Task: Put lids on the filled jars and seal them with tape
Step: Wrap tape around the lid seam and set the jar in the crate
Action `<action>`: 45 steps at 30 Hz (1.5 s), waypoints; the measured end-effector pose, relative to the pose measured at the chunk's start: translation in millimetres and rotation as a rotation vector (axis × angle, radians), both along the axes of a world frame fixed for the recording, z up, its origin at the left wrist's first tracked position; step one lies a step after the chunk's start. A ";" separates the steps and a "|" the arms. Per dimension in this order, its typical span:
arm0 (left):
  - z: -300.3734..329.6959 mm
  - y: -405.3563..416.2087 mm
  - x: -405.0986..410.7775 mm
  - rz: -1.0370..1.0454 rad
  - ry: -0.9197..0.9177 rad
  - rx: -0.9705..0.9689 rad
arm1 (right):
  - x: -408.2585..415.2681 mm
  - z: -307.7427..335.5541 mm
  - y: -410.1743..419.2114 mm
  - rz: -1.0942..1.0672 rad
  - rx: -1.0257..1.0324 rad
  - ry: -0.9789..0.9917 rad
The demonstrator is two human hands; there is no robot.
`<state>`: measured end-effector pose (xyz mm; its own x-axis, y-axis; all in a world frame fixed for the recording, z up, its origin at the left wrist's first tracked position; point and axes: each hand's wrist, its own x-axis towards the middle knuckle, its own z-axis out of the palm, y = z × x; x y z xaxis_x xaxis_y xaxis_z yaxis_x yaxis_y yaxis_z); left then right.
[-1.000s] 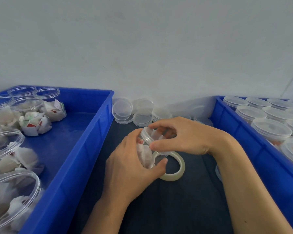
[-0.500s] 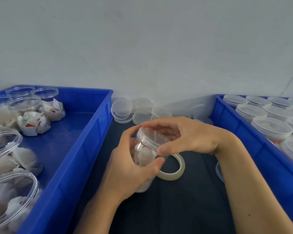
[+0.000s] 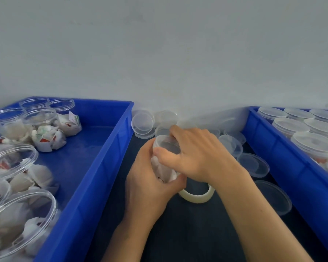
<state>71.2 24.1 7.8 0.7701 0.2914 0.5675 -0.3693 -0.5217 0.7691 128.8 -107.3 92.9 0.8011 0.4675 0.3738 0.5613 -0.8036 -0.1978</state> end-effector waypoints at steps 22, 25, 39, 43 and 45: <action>-8.6 2.4 6.4 0.105 -0.030 -0.291 | -8.5 -16.3 -33.7 -0.188 0.072 0.130; -21.0 3.2 13.1 0.057 -0.012 -0.283 | -26.4 -54.3 -34.0 -0.172 -0.025 0.194; -14.6 -8.9 -0.7 0.311 -0.468 0.252 | -47.3 -88.0 -41.0 -0.247 0.627 0.332; -13.8 -24.6 -9.8 0.078 -0.331 0.325 | -51.7 -81.1 -43.5 -0.125 0.816 0.357; -11.8 -27.8 -10.4 0.011 -0.222 0.250 | -52.6 -80.5 -45.4 -0.074 0.854 0.349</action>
